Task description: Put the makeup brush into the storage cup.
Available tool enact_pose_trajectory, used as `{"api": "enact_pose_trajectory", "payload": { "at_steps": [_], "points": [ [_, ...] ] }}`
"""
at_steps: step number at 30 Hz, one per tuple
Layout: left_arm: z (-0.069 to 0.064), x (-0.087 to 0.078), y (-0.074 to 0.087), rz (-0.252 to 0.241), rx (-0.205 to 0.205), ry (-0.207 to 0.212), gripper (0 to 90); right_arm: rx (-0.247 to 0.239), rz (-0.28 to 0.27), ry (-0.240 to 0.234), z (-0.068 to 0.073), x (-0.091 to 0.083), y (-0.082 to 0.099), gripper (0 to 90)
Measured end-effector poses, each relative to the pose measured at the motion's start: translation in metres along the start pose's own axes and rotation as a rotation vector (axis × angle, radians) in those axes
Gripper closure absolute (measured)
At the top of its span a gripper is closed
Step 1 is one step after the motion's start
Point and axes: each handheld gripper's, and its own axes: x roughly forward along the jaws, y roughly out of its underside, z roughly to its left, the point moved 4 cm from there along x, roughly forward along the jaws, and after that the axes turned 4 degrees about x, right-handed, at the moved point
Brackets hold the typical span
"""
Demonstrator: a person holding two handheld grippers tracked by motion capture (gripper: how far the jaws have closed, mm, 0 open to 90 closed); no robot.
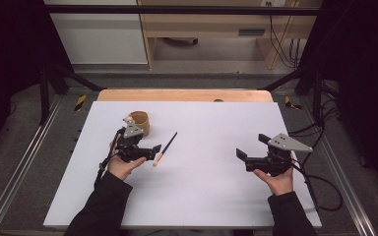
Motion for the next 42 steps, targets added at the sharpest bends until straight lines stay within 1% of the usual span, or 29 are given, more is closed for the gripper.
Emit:
{"api": "enact_pose_trajectory", "payload": {
  "at_steps": [2,3,4,6,8,9,12,13,14,17,18,20,23,24,25,26,29,30,32,33,34,36,37,42],
  "points": [
    [-0.001,0.006,0.001,0.02,0.0,-0.004,19.4,-0.002,0.004,0.0,0.0,0.0,0.0,3.2],
    [-0.001,0.012,0.002,0.03,-0.006,-0.004,20.5,-0.001,0.003,0.002,0.0,0.0,0.0,3.2],
    [-0.001,0.012,0.002,0.03,-0.006,-0.004,21.2,-0.001,0.003,0.002,0.0,0.0,0.0,3.2],
    [-0.002,0.017,0.004,0.048,-0.009,0.0,22.4,0.0,0.004,0.0,0.0,0.001,0.0,3.2],
    [-0.004,0.024,0.007,0.069,0.0,0.003,25.6,0.0,0.008,-0.003,0.001,0.002,0.001,3.2],
    [-0.004,0.024,0.007,0.069,0.0,0.003,26.5,0.0,0.008,-0.003,0.001,0.002,0.001,3.2],
    [-0.007,0.03,0.009,0.089,0.018,0.001,28.8,-0.001,0.011,-0.003,0.002,0.003,0.002,3.1],
    [-0.007,0.032,0.01,0.096,0.021,0.003,31.5,-0.001,0.014,-0.003,0.002,0.004,0.003,3.1],
    [-0.008,0.034,0.011,0.1,0.014,0.005,32.8,-0.001,0.015,-0.004,0.002,0.004,0.003,3.1],
    [-0.01,0.039,0.016,0.122,0.022,0.015,34.8,-0.003,0.016,-0.005,0.002,0.004,0.003,3.1],
    [-0.01,0.04,0.018,0.13,0.026,0.019,38.2,-0.004,0.019,-0.007,0.003,0.005,0.004,3.1],
    [-0.011,0.042,0.02,0.136,0.033,0.021,39.9,-0.001,0.019,-0.007,0.003,0.006,0.004,3.1],
    [-0.012,0.045,0.022,0.142,0.032,0.024,46.1,-0.004,0.023,-0.012,0.004,0.008,0.005,3.1],
    [-0.012,0.047,0.024,0.164,0.041,0.024,47.8,-0.007,0.028,-0.012,0.004,0.009,0.006,3.1],
    [-0.012,0.047,0.024,0.164,0.041,0.024,49.5,-0.011,0.029,-0.013,0.004,0.009,0.006,3.1],
    [-0.012,0.049,0.025,0.172,0.046,0.028,49.5,-0.011,0.029,-0.013,0.004,0.009,0.006,3.1],
    [-0.014,0.054,0.029,0.197,0.054,0.029,53.8,-0.013,0.031,-0.013,0.005,0.009,0.006,3.1],
    [-0.015,0.055,0.03,0.206,0.053,0.043,55.0,-0.012,0.031,-0.013,0.005,0.009,0.006,3.1],
    [-0.016,0.057,0.031,0.215,0.052,0.051,59.3,-0.015,0.029,-0.013,0.004,0.008,0.006,3.1],
    [-0.016,0.058,0.032,0.218,0.061,0.05,59.3,-0.015,0.029,-0.013,0.004,0.008,0.006,3.1],
    [-0.017,0.058,0.033,0.223,0.067,0.05,61.5,-0.012,0.027,-0.012,0.004,0.008,0.006,3.1],
    [-0.017,0.058,0.033,0.224,0.067,0.053,62.3,-0.013,0.027,-0.012,0.004,0.008,0.006,3.1],
    [-0.017,0.058,0.033,0.226,0.068,0.055,64.7,-0.011,0.029,-0.013,0.005,0.009,0.006,3.1],
    [-0.019,0.057,0.033,0.231,0.073,0.059,69.5,-0.014,0.035,-0.014,0.005,0.01,0.007,3.0]
  ]
}}
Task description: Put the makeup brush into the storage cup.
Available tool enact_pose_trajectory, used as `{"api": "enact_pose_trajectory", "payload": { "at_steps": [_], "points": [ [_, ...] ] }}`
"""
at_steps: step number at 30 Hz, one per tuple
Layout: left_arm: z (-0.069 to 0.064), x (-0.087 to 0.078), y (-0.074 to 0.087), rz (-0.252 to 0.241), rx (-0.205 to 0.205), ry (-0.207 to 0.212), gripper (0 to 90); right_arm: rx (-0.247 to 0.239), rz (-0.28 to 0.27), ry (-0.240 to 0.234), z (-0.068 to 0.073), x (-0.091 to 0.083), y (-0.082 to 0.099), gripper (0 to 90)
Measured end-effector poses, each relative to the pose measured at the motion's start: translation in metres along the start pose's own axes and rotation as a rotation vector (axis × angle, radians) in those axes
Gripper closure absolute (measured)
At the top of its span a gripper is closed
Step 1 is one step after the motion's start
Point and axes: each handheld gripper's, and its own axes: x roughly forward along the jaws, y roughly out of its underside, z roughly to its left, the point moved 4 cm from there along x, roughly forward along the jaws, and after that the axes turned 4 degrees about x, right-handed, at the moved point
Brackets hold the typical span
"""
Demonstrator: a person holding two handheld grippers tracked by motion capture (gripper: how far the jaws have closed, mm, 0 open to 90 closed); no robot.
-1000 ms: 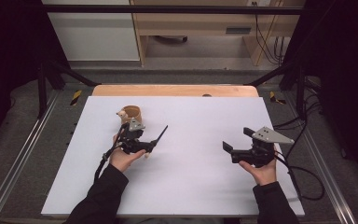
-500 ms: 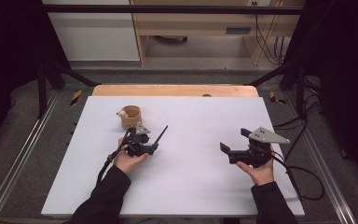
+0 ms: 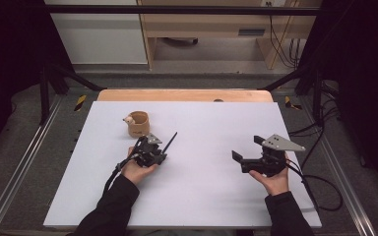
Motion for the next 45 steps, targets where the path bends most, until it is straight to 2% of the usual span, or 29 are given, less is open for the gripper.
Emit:
{"api": "enact_pose_trajectory", "payload": {
  "at_steps": [4,11,21,25,29,30,31,32,34,37,45],
  "points": [
    [-0.001,0.0,0.0,0.002,0.005,0.009,76.9,0.001,-0.002,0.0,0.0,-0.001,0.0,3.1],
    [-0.001,-0.001,0.0,0.01,0.005,0.024,82.3,-0.001,-0.002,-0.002,0.0,-0.001,0.0,3.1],
    [-0.002,-0.002,-0.001,0.004,0.013,0.036,82.3,-0.001,0.001,-0.005,0.0,0.0,0.0,3.1],
    [-0.002,-0.008,-0.004,-0.009,0.01,0.039,76.0,-0.003,0.001,-0.004,0.0,0.0,0.0,3.1],
    [0.0,-0.017,-0.009,-0.015,0.022,0.015,59.0,-0.004,0.001,-0.003,0.0,-0.001,0.0,3.1],
    [-0.001,-0.019,-0.011,-0.016,0.019,0.018,59.0,-0.003,0.001,-0.003,-0.001,-0.001,0.0,3.1],
    [-0.001,-0.021,-0.013,-0.004,0.029,0.016,50.1,-0.003,0.003,-0.003,-0.001,-0.001,0.0,3.1],
    [-0.001,-0.024,-0.017,-0.006,0.055,-0.004,48.0,-0.003,0.003,-0.003,-0.001,-0.001,0.0,3.1],
    [0.0,-0.024,-0.019,-0.004,0.058,0.001,45.2,-0.004,0.005,-0.004,-0.001,0.0,0.0,3.2],
    [0.003,-0.018,-0.026,0.045,0.073,0.003,43.3,-0.007,0.009,-0.004,-0.001,0.0,0.0,3.1],
    [0.004,0.003,-0.039,0.117,0.102,0.004,44.9,-0.008,0.011,-0.004,-0.001,0.0,0.0,3.2]
  ]
}}
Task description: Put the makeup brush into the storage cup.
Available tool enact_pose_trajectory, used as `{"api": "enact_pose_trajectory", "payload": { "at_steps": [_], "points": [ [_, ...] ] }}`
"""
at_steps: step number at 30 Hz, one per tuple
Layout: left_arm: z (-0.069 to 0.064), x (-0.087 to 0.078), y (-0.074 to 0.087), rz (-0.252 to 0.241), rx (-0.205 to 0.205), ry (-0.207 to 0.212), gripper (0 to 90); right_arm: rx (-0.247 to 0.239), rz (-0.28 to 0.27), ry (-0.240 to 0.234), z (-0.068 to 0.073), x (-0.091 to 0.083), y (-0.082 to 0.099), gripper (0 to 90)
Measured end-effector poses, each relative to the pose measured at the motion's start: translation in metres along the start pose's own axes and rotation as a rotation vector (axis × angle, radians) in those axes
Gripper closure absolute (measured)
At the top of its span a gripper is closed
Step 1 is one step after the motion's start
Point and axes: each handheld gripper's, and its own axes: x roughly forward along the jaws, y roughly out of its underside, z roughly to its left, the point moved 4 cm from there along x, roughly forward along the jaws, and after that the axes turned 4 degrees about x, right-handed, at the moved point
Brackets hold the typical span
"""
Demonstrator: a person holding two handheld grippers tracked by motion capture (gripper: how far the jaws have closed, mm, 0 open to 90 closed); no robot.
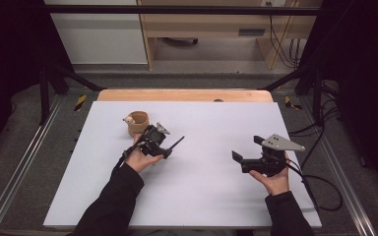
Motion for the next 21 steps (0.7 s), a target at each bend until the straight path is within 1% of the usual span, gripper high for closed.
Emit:
{"api": "enact_pose_trajectory", "payload": {
  "at_steps": [1,3,4,5,6,7,9,10,11,13,18,21],
  "points": [
    [-0.002,0.005,-0.002,0.013,0.008,0.011,47.0,0.0,-0.004,-0.002,0.0,0.0,0.0,3.4],
    [-0.003,0.007,-0.002,0.014,0.005,0.015,48.6,0.0,-0.004,-0.003,0.0,0.0,0.0,3.4],
    [-0.003,0.009,-0.003,0.019,0.006,0.024,50.1,0.0,-0.004,-0.002,0.0,0.0,0.0,3.4],
    [-0.003,0.011,-0.002,0.027,0.011,0.022,50.9,0.001,-0.003,-0.003,0.0,0.0,0.0,3.4],
    [-0.004,0.013,-0.003,0.026,0.005,0.023,52.2,0.0,-0.003,-0.004,0.0,0.0,0.0,3.4],
    [-0.004,0.014,-0.002,0.036,0.002,0.028,57.0,0.004,-0.002,-0.004,0.001,0.0,0.0,3.4],
    [-0.004,0.016,-0.001,0.036,-0.014,0.04,61.1,0.001,-0.002,-0.004,0.0,0.0,0.0,3.4],
    [-0.003,0.017,-0.001,0.045,-0.013,0.043,61.1,0.001,-0.002,-0.004,0.0,0.0,0.0,3.4],
    [-0.003,0.018,-0.001,0.047,-0.018,0.049,63.3,0.004,-0.002,-0.005,0.001,0.0,0.0,3.4],
    [-0.003,0.017,0.0,0.047,-0.025,0.054,66.1,0.002,-0.001,-0.003,0.0,0.0,0.0,3.4],
    [-0.002,0.015,0.001,0.078,-0.028,0.061,71.2,0.002,-0.003,-0.004,0.0,0.0,0.0,3.4],
    [-0.002,0.015,0.001,0.089,-0.034,0.069,72.4,0.004,-0.001,-0.004,0.0,0.0,0.0,3.4]
  ]
}}
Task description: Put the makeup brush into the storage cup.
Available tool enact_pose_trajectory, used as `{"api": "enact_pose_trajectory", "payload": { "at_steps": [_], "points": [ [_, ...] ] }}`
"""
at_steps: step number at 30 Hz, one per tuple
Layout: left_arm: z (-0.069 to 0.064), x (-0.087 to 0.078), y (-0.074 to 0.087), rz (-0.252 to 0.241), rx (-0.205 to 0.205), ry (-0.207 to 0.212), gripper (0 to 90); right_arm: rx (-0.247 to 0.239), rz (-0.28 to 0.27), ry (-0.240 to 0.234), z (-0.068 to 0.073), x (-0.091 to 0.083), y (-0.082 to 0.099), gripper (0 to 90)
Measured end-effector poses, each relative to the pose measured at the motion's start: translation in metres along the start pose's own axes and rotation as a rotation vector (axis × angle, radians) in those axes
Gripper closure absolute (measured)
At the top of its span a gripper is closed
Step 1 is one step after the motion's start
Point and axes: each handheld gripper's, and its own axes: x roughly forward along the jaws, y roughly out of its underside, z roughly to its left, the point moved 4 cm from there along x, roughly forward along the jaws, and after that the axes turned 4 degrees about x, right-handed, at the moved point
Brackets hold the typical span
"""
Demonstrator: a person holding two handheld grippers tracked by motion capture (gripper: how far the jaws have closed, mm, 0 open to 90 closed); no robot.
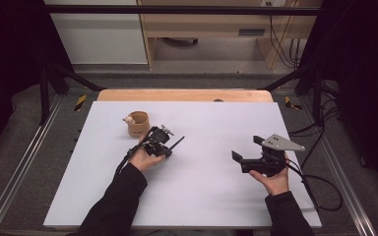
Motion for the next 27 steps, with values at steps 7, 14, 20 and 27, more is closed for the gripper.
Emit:
{"api": "enact_pose_trajectory", "payload": {
  "at_steps": [7,14,20,27],
  "points": [
    [-0.0017,0.0004,-0.0009,0.012,-0.004,-0.007,78.0,0.003,0.004,-0.001,0.0004,0.0011,0.0005,3.4],
    [-0.0037,0.0005,-0.0012,0.016,0.005,-0.016,82.6,0.004,0.004,-0.003,0.0007,0.002,0.0008,3.5],
    [-0.0031,0.0001,-0.0007,0.01,0.007,-0.011,83.1,0.007,0.004,-0.004,0.0008,0.0022,0.0007,3.5],
    [-0.0069,-0.0022,-0.0006,-0.004,0.013,-0.006,83.2,0.007,0.002,-0.005,0.0005,0.0005,0.0,3.6]
  ]
}}
